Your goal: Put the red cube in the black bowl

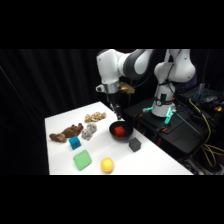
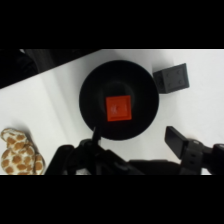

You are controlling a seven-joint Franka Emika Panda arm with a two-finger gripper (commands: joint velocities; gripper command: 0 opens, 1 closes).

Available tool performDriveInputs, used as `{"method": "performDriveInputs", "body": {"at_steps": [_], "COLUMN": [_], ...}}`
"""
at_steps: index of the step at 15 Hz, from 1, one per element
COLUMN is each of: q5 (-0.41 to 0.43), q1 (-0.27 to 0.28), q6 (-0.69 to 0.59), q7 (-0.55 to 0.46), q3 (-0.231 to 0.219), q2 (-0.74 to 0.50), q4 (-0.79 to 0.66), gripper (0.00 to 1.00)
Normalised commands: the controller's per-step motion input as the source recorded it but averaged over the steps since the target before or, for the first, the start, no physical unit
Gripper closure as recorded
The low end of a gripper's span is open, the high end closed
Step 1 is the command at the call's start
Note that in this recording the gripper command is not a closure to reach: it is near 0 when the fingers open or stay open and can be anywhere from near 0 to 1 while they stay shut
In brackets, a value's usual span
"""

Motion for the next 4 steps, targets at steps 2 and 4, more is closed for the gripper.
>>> {"method": "performDriveInputs", "body": {"at_steps": [2,4], "q5": [-0.072,-0.059], "q1": [-0.008,-0.009], "q6": [-0.65,-0.55], "q7": [0.11,0.06], "q3": [0.05,0.061], "q2": [-0.48,-0.39], "q4": [0.22,0.24], "gripper": [0.0,0.0]}}
